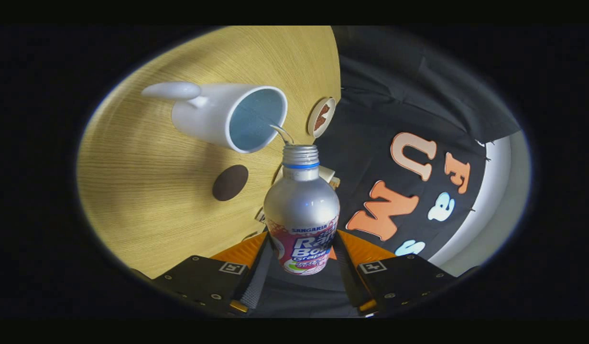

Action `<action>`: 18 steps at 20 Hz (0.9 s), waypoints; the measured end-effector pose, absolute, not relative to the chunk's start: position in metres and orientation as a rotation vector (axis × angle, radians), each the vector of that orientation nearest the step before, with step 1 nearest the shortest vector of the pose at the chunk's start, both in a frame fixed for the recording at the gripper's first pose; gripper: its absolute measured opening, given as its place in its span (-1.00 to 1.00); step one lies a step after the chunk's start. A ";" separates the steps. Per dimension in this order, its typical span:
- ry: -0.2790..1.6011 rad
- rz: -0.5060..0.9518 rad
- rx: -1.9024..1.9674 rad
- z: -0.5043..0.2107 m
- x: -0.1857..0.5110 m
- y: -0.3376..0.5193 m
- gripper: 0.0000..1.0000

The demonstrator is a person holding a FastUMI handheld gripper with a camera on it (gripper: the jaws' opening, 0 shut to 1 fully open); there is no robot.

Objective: Take the bottle from table, then pour the juice into the cup, finally place the bottle on the coaster

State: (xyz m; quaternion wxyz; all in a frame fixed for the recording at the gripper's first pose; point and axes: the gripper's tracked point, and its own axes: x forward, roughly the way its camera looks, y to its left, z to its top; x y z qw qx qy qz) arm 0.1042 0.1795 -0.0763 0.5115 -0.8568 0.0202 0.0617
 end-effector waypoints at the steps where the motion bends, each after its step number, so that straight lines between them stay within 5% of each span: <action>1: 0.048 0.147 -2.068 -0.075 0.103 0.179 0.41; 18: 0.058 0.168 -2.141 -0.073 0.105 0.185 0.41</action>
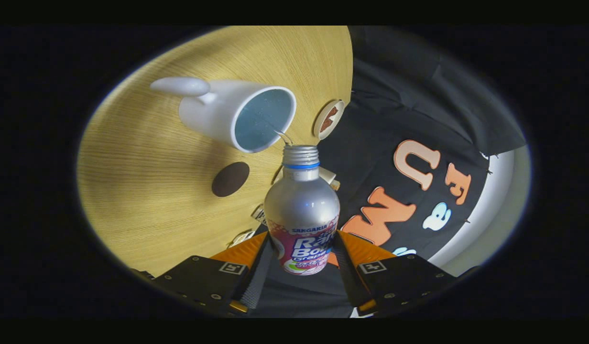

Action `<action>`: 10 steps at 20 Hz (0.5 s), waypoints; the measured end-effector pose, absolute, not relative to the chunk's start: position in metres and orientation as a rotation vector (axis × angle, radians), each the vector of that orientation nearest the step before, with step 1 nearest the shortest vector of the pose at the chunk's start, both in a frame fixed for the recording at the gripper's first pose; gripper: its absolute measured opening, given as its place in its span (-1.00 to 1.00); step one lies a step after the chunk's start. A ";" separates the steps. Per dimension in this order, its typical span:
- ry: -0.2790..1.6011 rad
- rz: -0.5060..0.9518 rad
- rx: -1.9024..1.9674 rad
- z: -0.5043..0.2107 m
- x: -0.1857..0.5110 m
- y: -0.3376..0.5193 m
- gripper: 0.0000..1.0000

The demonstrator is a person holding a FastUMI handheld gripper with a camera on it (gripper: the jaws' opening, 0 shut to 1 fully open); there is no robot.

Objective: Take the bottle from table, then pour the juice into the cup, finally place the bottle on the coaster

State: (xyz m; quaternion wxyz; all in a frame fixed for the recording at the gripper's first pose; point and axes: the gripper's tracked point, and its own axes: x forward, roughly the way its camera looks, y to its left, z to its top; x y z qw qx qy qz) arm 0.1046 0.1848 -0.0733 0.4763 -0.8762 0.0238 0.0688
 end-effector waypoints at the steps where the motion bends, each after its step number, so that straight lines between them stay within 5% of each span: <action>1: 0.058 0.171 -2.144 -0.073 0.104 0.185 0.41; 10: 0.067 0.183 -2.139 -0.078 0.104 0.186 0.41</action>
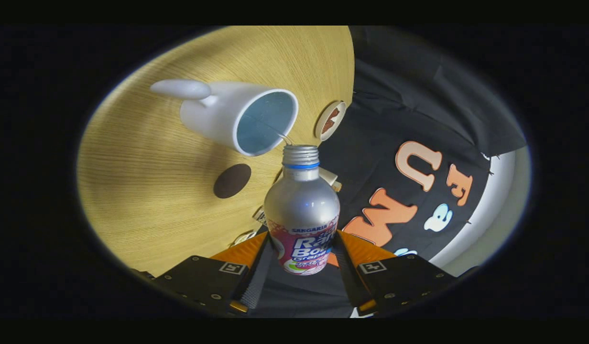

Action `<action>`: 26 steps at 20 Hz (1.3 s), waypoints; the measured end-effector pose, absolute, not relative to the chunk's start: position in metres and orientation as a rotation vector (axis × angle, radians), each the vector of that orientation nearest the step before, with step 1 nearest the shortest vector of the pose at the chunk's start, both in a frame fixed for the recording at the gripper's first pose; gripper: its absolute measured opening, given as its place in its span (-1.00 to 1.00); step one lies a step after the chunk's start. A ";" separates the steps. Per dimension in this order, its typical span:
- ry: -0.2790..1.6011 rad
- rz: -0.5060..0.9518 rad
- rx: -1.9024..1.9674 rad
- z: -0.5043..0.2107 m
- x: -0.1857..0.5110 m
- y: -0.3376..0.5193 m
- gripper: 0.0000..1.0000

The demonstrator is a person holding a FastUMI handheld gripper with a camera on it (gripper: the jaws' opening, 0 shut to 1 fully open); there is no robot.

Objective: Take the bottle from table, then pour the juice into the cup, finally place the bottle on the coaster

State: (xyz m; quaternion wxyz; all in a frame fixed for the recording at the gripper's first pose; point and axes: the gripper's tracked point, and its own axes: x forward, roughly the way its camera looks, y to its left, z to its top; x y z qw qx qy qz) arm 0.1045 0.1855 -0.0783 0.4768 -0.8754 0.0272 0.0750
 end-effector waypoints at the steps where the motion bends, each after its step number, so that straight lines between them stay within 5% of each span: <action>1: 0.074 0.186 -2.132 -0.079 0.105 0.184 0.41; 26: 0.248 0.275 -1.374 -0.097 0.096 0.163 0.42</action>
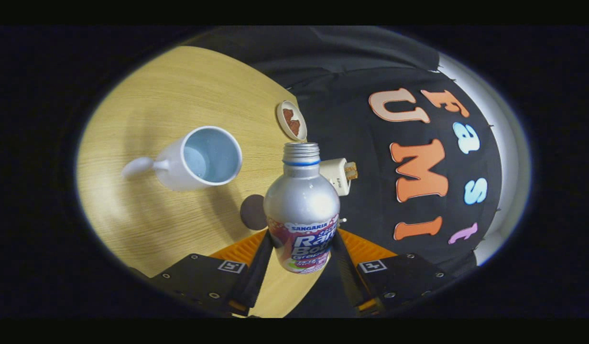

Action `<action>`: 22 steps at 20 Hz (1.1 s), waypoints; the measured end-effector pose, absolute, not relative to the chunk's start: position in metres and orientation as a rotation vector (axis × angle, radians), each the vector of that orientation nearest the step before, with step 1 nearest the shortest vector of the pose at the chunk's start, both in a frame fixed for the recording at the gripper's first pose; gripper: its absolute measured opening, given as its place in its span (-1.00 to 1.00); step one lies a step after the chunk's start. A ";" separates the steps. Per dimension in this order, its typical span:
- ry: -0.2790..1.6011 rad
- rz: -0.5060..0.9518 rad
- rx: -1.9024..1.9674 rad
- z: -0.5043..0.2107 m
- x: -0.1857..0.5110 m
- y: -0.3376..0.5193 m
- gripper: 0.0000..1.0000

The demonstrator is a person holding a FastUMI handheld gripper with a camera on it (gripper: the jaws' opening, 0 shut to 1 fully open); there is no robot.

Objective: Take the bottle from table, then pour the juice into the cup, finally place the bottle on the coaster

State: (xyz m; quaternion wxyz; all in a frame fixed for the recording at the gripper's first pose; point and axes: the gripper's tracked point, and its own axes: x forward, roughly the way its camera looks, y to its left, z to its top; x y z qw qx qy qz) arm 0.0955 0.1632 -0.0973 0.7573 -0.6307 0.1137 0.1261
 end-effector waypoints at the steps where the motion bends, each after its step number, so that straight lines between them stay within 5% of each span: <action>1: 0.250 0.277 -1.335 -0.097 0.096 0.162 0.43; 22: 0.305 0.290 -0.424 -0.102 0.159 0.151 0.43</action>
